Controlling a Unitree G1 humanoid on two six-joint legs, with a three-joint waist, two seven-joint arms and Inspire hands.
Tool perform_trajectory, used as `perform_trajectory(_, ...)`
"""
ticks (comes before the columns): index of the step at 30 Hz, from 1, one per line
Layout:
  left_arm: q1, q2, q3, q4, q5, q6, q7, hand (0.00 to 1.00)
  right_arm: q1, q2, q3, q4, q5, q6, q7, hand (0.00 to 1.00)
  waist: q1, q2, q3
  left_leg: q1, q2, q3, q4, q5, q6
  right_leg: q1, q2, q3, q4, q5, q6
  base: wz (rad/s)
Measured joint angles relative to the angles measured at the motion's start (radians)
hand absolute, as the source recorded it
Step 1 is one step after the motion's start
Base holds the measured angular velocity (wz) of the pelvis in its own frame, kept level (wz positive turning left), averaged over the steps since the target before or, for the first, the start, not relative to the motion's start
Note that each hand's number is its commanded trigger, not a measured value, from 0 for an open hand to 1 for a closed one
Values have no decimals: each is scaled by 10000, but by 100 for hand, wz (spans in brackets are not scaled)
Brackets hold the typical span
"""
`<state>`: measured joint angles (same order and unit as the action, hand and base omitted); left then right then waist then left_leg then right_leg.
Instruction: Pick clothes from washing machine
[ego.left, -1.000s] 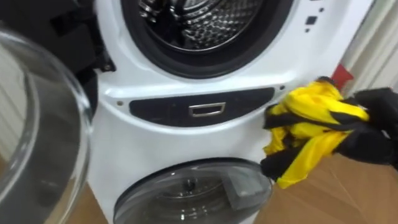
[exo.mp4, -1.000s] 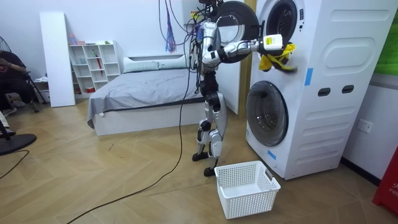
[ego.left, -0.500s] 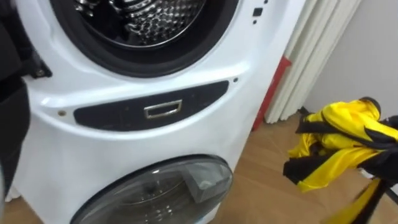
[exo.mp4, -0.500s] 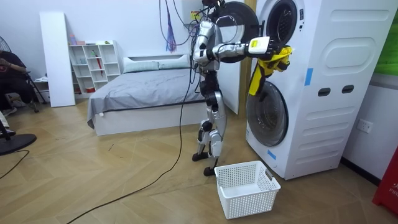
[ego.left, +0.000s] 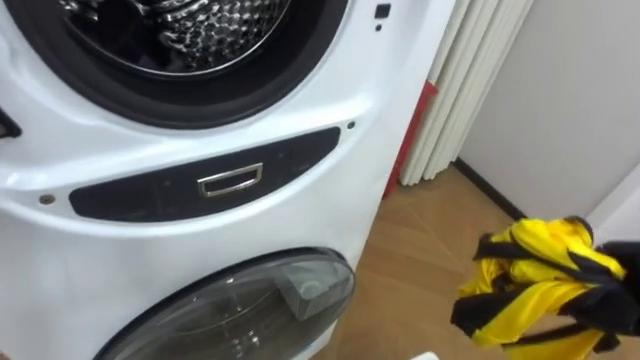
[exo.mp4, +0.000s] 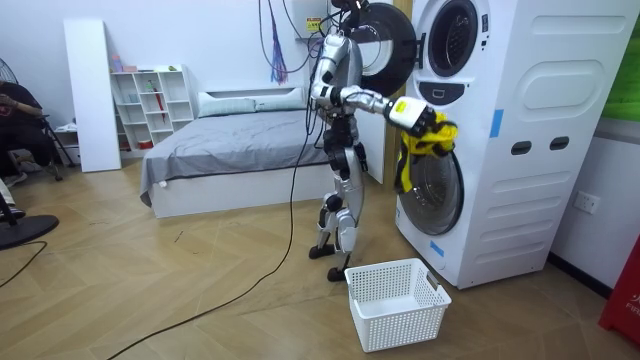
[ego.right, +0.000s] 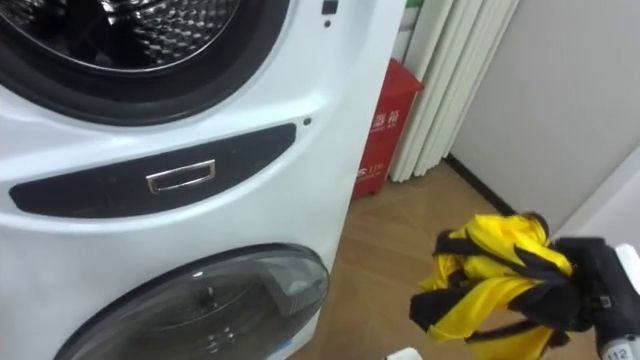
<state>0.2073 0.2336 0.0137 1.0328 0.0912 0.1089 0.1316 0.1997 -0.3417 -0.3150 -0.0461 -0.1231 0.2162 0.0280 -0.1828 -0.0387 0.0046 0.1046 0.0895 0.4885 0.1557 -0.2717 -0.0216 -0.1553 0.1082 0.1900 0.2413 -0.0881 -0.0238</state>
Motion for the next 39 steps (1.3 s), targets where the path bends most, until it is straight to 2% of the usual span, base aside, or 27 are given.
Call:
perform_trajectory(1,-83,-19,-39,-3,-1,-11,56,0,-95,3,19,414,1,-11,-133,100,-6,108,-32,-197,-21,10,74,2,3,-204,-7,33,60,1,-1,-13)
perform_trajectory(2,-157,-14,-124,0,-19,-13,92,0,-210,5,113,781,11,-27,-314,100,-11,190,-9,-352,-31,24,117,5,6,-408,2,83,151,1,-1,-15)
perform_trajectory(5,-214,-74,-425,-9,-221,-44,113,0,-401,19,291,1662,-9,-205,-627,100,-19,413,-24,-553,-31,33,167,9,6,-650,29,128,229,8,-16,-9)
perform_trajectory(7,-280,-107,-532,-8,-218,-70,110,0,-514,38,307,2159,-24,-250,-833,100,-24,485,-18,-689,-46,48,213,13,10,-833,34,163,320,-2,-22,-7)
perform_trajectory(10,-426,-108,-877,30,-212,-57,94,0,-855,171,325,2857,-138,-459,-1334,100,-31,633,-35,-1038,-99,49,277,43,61,-1228,23,267,407,47,-4,-10)
perform_trajectory(13,-622,-114,-1128,92,-230,-67,38,0,-1234,196,371,3737,-110,-772,-1846,100,-91,837,-12,-1346,-169,53,335,73,112,-1568,9,307,523,63,22,-2)
perform_trajectory(14,-716,-109,-1258,101,-232,-63,32,0,-1414,197,382,4255,8,-959,-2066,100,-103,946,-14,-1489,-183,49,341,84,132,-1691,-12,323,516,88,47,0)
perform_trajectory(16,-849,-125,-1518,98,-346,-70,11,0,-1608,200,392,4778,74,-981,-2345,100,-114,1160,-24,-1709,-216,41,346,108,170,-1909,-50,296,540,99,65,2)
perform_trajectory(18,-1006,-161,-1676,240,-676,-105,-128,0,-1995,195,386,5524,253,-1170,-2704,100,-178,1474,-20,-1975,-275,4,347,145,223,-2211,-150,293,613,101,85,0)
perform_trajectory(21,-1303,-191,-1755,457,-668,-192,-163,0,-2401,196,416,6255,440,-1427,-3177,100,-156,1696,2,-2258,-385,15,346,178,266,-2685,-207,291,994,-10,108,-1)
perform_trajectory(28,-1543,-196,-1753,439,-662,-444,-250,0,-2834,175,587,6852,1296,-2065,-4057,100,-11,1893,-7,-2719,-534,39,470,279,309,-3349,-284,297,1429,-115,101,1)
perform_trajectory(31,-1498,-208,-1772,397,-681,-469,-301,0,-2842,172,598,6875,1254,-2209,-4472,100,-18,2100,11,-2905,-547,48,515,296,319,-3528,-289,304,1458,-113,101,0)
perform_trajectory(33,-1517,-203,-1774,373,-680,-502,-297,0,-2853,171,601,7054,1251,-2343,-4689,100,-14,2210,-5,-3041,-593,46,515,324,333,-3720,-326,324,1576,-124,105,0)
perform_trajectory(39,-1697,-215,-2303,274,-682,-836,-256,0,-2910,166,1090,7807,1219,-2668,-4958,100,-15,2276,1,-3188,-673,26,477,401,383,-3925,-414,317,1769,-146,116,3)
